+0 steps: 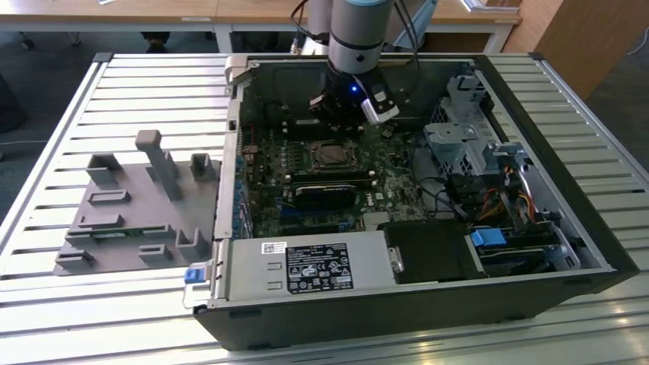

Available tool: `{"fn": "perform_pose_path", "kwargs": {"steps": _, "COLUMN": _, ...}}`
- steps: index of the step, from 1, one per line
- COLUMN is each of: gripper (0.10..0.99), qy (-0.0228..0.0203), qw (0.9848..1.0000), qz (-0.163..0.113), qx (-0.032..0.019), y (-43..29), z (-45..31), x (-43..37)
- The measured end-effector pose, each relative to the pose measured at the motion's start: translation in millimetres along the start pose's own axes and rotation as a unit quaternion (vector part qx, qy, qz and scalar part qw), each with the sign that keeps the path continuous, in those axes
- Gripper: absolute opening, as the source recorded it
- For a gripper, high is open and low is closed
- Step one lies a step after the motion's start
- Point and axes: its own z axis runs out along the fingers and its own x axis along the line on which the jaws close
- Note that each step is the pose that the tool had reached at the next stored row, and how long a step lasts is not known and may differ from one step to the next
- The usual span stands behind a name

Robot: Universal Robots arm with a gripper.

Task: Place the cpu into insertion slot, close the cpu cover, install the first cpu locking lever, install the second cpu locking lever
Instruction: 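Install the first cpu locking lever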

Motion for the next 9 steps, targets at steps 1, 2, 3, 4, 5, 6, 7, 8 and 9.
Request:
{"fn": "perform_pose_path", "kwargs": {"steps": 1, "gripper": 0.114, "qy": 0.0000, "qw": 1.0000, "qz": 0.000, "qx": 0.0000, "y": 0.1, "z": -0.3, "x": 0.0}}
{"fn": "perform_pose_path", "kwargs": {"steps": 2, "gripper": 0.114, "qy": -0.0001, "qw": 1.0000, "qz": 0.000, "qx": -0.0002, "y": 0.1, "z": -0.3, "x": 0.0}}
{"fn": "perform_pose_path", "kwargs": {"steps": 3, "gripper": 0.114, "qy": -0.0001, "qw": 1.0000, "qz": 0.000, "qx": -0.0002, "y": 0.1, "z": -0.3, "x": 0.0}}
{"fn": "perform_pose_path", "kwargs": {"steps": 4, "gripper": 0.114, "qy": -0.0001, "qw": 1.0000, "qz": 0.000, "qx": -0.0002, "y": 0.1, "z": -0.4, "x": 0.0}}
{"fn": "perform_pose_path", "kwargs": {"steps": 5, "gripper": 0.114, "qy": -0.0001, "qw": 1.0000, "qz": 0.000, "qx": -0.0002, "y": 0.1, "z": -0.4, "x": 0.0}}
{"fn": "perform_pose_path", "kwargs": {"steps": 6, "gripper": 0.114, "qy": 0.0000, "qw": 1.0000, "qz": 0.000, "qx": -0.0001, "y": 0.1, "z": -0.5, "x": 0.0}}
{"fn": "perform_pose_path", "kwargs": {"steps": 7, "gripper": 0.114, "qy": -0.0001, "qw": 1.0000, "qz": 0.000, "qx": 0.0004, "y": 0.1, "z": -0.5, "x": 0.0}}
{"fn": "perform_pose_path", "kwargs": {"steps": 8, "gripper": 0.114, "qy": -0.0001, "qw": 1.0000, "qz": 0.000, "qx": 0.0017, "y": 0.1, "z": -0.5, "x": 0.0}}
{"fn": "perform_pose_path", "kwargs": {"steps": 9, "gripper": 0.114, "qy": -0.0001, "qw": 1.0000, "qz": 0.000, "qx": 0.0031, "y": 0.1, "z": -0.4, "x": 0.0}}
